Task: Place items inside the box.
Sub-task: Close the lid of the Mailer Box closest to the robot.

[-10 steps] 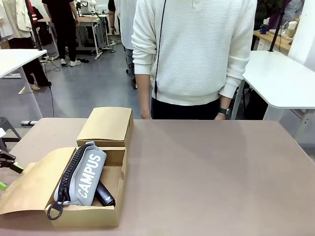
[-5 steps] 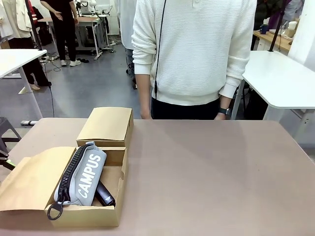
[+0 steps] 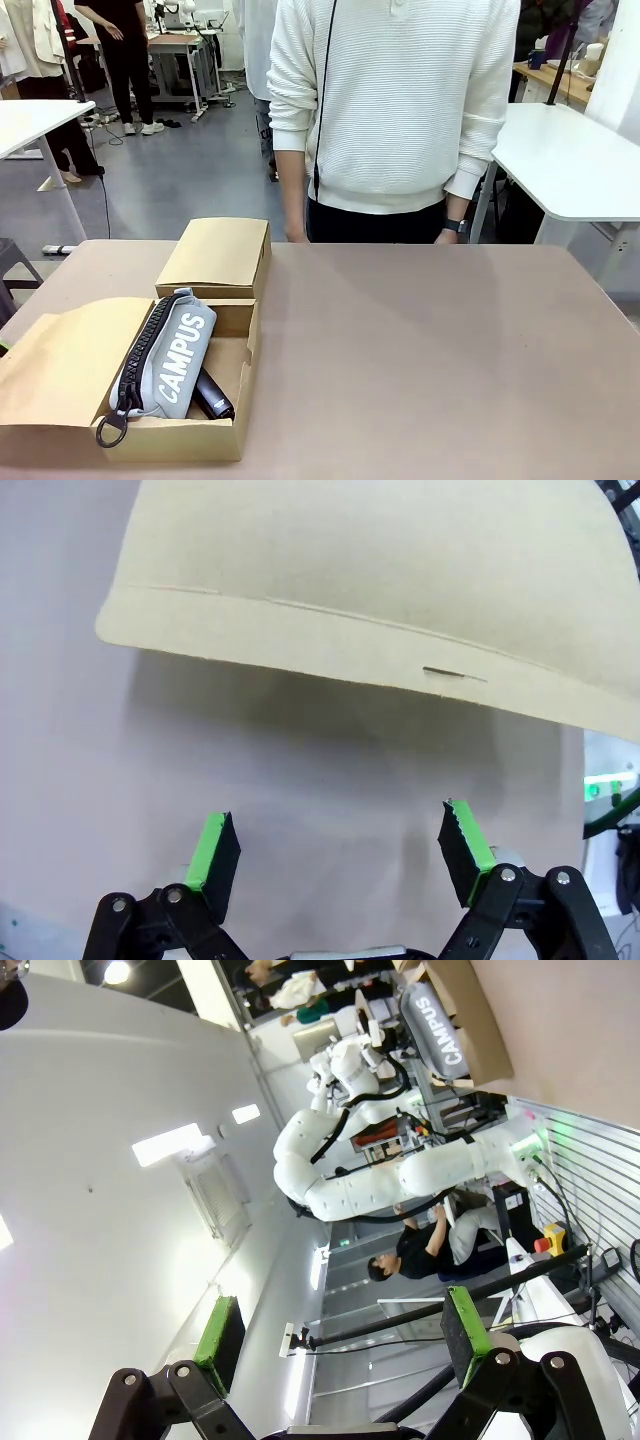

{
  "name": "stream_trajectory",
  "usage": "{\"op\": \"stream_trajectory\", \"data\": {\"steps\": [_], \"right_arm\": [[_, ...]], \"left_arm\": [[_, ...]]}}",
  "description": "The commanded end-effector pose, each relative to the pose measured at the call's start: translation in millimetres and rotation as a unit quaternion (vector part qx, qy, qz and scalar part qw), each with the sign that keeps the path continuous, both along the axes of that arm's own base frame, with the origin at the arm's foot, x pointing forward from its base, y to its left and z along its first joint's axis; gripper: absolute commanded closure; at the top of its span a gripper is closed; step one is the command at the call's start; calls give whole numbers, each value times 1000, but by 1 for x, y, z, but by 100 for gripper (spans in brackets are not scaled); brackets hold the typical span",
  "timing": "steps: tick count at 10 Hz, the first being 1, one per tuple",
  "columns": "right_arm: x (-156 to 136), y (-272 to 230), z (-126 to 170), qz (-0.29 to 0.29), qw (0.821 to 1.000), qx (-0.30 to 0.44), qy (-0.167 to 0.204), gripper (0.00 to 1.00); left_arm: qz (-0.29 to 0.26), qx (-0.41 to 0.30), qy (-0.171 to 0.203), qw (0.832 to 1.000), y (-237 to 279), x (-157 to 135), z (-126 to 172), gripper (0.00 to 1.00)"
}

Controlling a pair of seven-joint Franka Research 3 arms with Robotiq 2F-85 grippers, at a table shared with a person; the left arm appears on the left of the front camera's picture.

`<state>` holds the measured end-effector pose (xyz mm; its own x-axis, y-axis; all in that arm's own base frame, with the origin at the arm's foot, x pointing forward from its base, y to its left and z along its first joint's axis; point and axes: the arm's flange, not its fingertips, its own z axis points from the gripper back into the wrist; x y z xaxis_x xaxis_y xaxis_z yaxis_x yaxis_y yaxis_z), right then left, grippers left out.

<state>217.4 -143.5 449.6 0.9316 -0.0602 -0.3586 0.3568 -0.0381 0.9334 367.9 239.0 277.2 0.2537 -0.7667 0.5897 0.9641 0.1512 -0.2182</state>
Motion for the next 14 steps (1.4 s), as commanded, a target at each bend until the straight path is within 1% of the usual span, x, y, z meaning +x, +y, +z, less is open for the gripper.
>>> {"op": "stream_trajectory", "data": {"steps": [1, 2, 4, 5, 7, 8, 9, 10, 11, 12, 13, 14], "right_arm": [[0, 0, 7, -6, 1000, 10, 5, 0], [0, 0, 7, -6, 1000, 10, 5, 0], [0, 0, 7, -6, 1000, 10, 5, 0], [0, 0, 7, -6, 1000, 10, 5, 0], [0, 0, 7, -6, 1000, 10, 5, 0], [0, 0, 7, -6, 1000, 10, 5, 0], [0, 0, 7, -6, 1000, 10, 5, 0], [0, 0, 7, -6, 1000, 10, 5, 0], [0, 0, 7, -6, 1000, 10, 5, 0], [0, 0, 7, -6, 1000, 10, 5, 0], [0, 0, 7, -6, 1000, 10, 5, 0], [0, 0, 7, -6, 1000, 10, 5, 0]], "left_arm": [[5, 10, 23, 1000, 0, 1, -10, 0], [-6, -17, 29, 999, -4, 2, -13, 0], [-24, -65, 14, 997, -18, 0, -17, 0], [-32, -97, 18, 995, -24, -1, -19, 0], [-41, -152, 11, 988, -31, -1, -16, 0], [-52, -187, 13, 981, -32, -2, -10, 0], [-62, -212, 4, 975, -37, -6, -4, 0], [-77, -245, -1, 966, -44, -9, 3, 0], [-101, -289, 10, 952, -53, -12, 11, 0], [-120, -316, 16, 941, -61, -15, 17, 0], [-128, -328, 7, 936, -70, -17, 25, 0], [-114, -340, -6, 933, -79, -20, 33, 0]]}}
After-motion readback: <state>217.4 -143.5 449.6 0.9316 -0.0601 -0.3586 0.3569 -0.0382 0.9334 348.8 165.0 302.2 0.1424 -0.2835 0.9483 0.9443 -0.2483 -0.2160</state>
